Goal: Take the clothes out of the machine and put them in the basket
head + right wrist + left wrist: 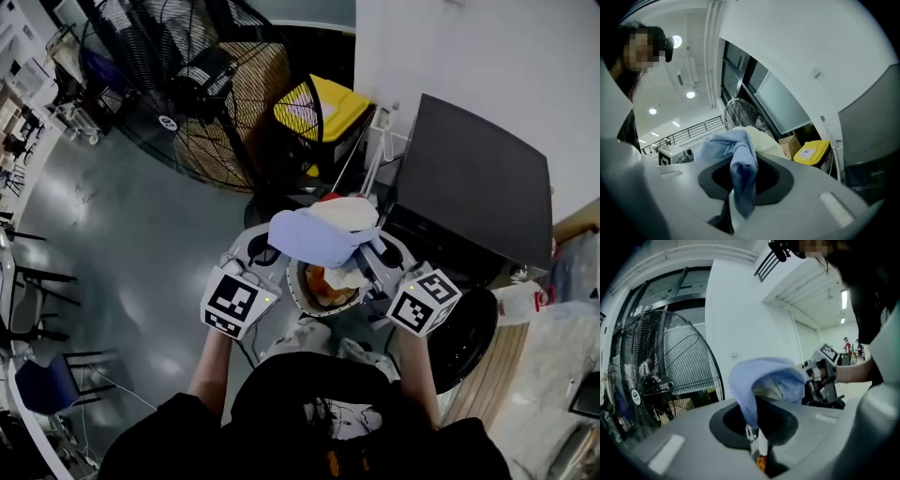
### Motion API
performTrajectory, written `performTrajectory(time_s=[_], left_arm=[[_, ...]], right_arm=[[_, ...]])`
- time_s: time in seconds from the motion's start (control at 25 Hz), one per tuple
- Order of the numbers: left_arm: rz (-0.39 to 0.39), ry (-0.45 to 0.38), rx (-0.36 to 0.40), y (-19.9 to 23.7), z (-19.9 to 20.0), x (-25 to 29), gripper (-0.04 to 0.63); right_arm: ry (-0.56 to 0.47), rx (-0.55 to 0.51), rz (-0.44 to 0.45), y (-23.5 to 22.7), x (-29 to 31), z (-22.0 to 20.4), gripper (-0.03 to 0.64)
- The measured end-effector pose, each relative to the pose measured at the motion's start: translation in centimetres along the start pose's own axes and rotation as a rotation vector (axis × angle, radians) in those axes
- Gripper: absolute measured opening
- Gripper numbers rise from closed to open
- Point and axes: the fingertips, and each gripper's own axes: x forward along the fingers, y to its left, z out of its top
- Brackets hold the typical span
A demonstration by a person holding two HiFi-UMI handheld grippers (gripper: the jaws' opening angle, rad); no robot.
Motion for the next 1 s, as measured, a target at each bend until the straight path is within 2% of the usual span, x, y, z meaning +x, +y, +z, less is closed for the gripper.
performTrajectory(time_s=[0.12, 0.36, 0.48, 0.6, 0.76, 1.0], left_arm=[[-0.038, 0.005, -0.009, 1.3, -1.4, 0.4, 0.009], [-0.1, -0.107, -0.063, 3.6, 0.1, 1.0, 0.009], [-0.141, -0.116, -0.068, 3.4, 0.0, 1.2, 0.009], [-0.189, -0.052, -0.032, 3.1, -2.0, 2.1, 0.009], [-0.277, 0.042, -0.025, 1.8, -6.1, 4.2, 0.009], [-0.387, 0.207, -0.017, -0.6, -12.8, 7.4, 0.009]], right_arm=[[-0.034, 0.019, 0.026, 1.6, 1.9, 1.3, 0.092], [-0.101, 0.026, 0.074, 4.3, 4.5, 4.2, 0.091], [-0.116, 0.033, 0.05, 4.0, 4.3, 4.1, 0.091], [-0.094, 0.062, -0.025, 1.8, 4.2, 2.2, 0.091], [-0.041, 0.115, -0.146, -2.1, 3.5, -1.7, 0.091], [0.14, 0.09, -0.358, -7.9, 1.6, -8.7, 0.091]])
